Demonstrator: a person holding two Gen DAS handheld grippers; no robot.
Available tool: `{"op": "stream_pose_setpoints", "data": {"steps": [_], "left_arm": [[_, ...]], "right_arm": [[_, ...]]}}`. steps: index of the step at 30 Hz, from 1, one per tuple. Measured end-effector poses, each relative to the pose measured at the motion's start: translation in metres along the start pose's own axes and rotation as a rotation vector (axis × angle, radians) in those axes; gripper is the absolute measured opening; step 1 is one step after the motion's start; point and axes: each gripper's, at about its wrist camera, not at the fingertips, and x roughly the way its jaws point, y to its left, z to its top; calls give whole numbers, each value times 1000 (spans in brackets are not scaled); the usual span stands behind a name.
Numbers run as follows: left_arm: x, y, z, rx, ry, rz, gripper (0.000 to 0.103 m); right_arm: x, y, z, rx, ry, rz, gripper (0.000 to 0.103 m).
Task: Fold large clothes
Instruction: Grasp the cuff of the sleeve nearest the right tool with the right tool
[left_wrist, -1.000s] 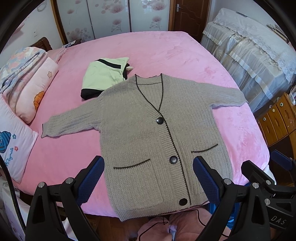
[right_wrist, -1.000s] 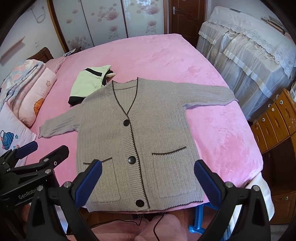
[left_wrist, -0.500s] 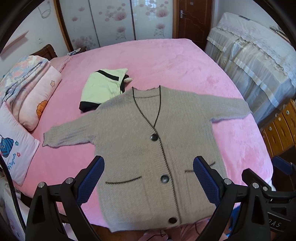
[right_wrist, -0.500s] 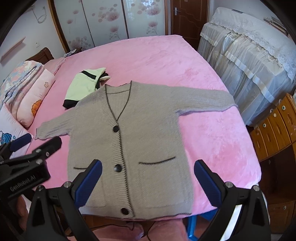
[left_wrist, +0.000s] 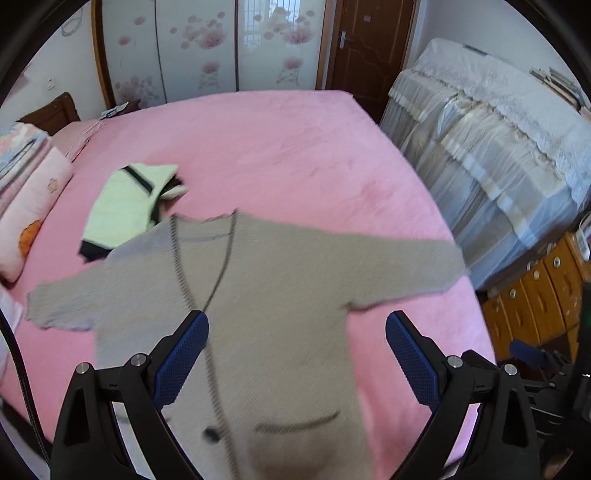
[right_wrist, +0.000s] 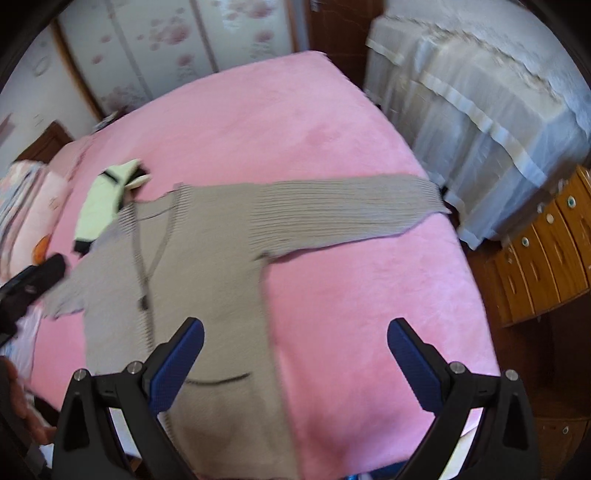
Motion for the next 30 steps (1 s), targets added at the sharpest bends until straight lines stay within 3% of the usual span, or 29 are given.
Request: {"op": "stream_pose_setpoints", "data": {"steps": [8,15,23,30], "left_arm": [[81,-60,37,21,-34,30,96],[151,-94,61,42,10,62,96],[228,-101,64,-10,173,78,96],[244,-116,57,41,168,85,96]], "right_arm": [[82,-103,62,119,-40,-43,95],[170,-165,92,263,31,1,82],[242,-207,105,424,112,60,68],[273,-222,107,484,144,93,55]]}}
